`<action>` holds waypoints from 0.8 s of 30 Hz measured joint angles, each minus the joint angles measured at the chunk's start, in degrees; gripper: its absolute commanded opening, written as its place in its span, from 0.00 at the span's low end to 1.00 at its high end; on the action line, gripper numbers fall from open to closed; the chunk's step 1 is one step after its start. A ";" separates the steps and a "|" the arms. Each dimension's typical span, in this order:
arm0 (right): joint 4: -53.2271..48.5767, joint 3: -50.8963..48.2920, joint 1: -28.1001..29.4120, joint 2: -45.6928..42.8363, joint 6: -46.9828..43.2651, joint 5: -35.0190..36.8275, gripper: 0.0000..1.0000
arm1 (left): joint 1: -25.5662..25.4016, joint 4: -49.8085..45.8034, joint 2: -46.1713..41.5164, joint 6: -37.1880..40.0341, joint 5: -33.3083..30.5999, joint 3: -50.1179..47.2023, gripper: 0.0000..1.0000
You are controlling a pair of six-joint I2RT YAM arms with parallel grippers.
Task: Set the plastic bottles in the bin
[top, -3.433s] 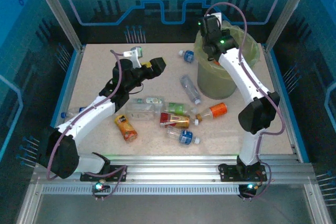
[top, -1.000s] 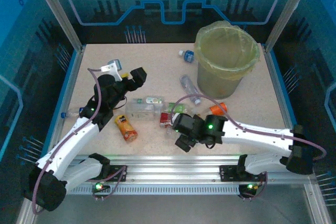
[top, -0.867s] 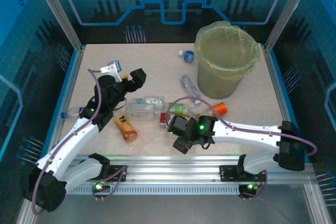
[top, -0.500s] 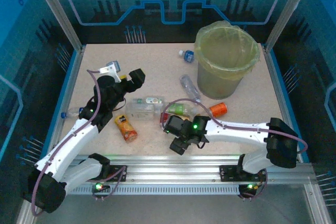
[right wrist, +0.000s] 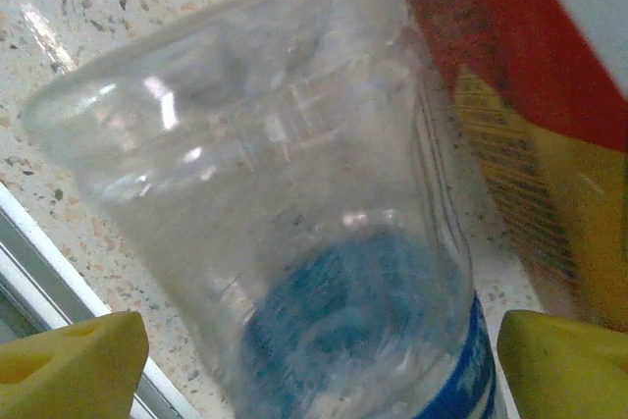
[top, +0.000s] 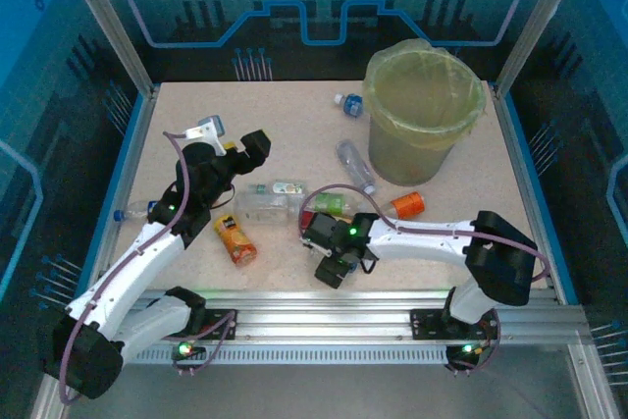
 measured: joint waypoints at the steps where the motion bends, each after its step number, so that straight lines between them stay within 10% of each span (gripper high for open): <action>1: 0.00 0.04 0.00 0.66 -0.13 -0.09 0.93 | 0.00 0.00 0.00 0.11 0.00 0.00 0.99; 12: -0.24 3.13 0.26 7.17 -1.20 -0.61 0.87 | 0.00 0.00 0.00 1.07 0.00 0.00 0.99; 24: -1.11 5.60 1.97 9.75 -2.58 -1.40 0.57 | 0.17 -0.59 0.00 1.55 0.00 0.00 0.99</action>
